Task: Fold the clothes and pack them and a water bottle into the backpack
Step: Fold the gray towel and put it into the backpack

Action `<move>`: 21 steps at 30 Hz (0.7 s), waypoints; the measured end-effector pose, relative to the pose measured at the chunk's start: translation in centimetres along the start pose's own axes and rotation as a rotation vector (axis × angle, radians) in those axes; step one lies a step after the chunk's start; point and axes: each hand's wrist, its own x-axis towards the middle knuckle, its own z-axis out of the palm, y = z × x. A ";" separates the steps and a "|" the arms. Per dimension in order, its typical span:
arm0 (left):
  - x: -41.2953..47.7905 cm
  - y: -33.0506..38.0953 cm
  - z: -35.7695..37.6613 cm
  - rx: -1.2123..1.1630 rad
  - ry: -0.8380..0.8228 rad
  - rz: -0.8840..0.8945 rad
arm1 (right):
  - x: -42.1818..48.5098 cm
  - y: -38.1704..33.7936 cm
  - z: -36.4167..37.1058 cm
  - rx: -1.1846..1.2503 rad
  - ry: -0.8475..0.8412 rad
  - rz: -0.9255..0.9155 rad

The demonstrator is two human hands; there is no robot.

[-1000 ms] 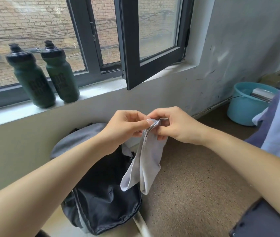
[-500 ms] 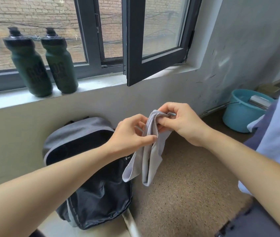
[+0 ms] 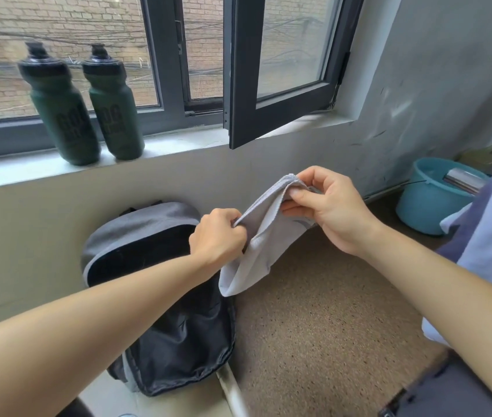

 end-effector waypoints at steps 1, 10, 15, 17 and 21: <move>0.4 -0.5 0.1 -0.028 -0.037 -0.024 | 0.1 0.1 -0.2 0.012 0.006 0.000; 1.8 -5.7 1.5 -0.101 -0.474 -0.018 | 1.3 1.2 -2.4 0.188 0.088 -0.013; 1.2 -6.6 2.2 0.223 -0.585 0.162 | 2.3 2.7 -3.9 0.156 0.148 0.013; 1.2 -6.3 2.1 0.305 -0.524 0.229 | 2.7 3.4 -4.9 0.130 0.182 0.022; 1.8 -6.0 1.4 0.281 -0.386 0.229 | 3.0 4.6 -7.2 0.023 0.238 0.068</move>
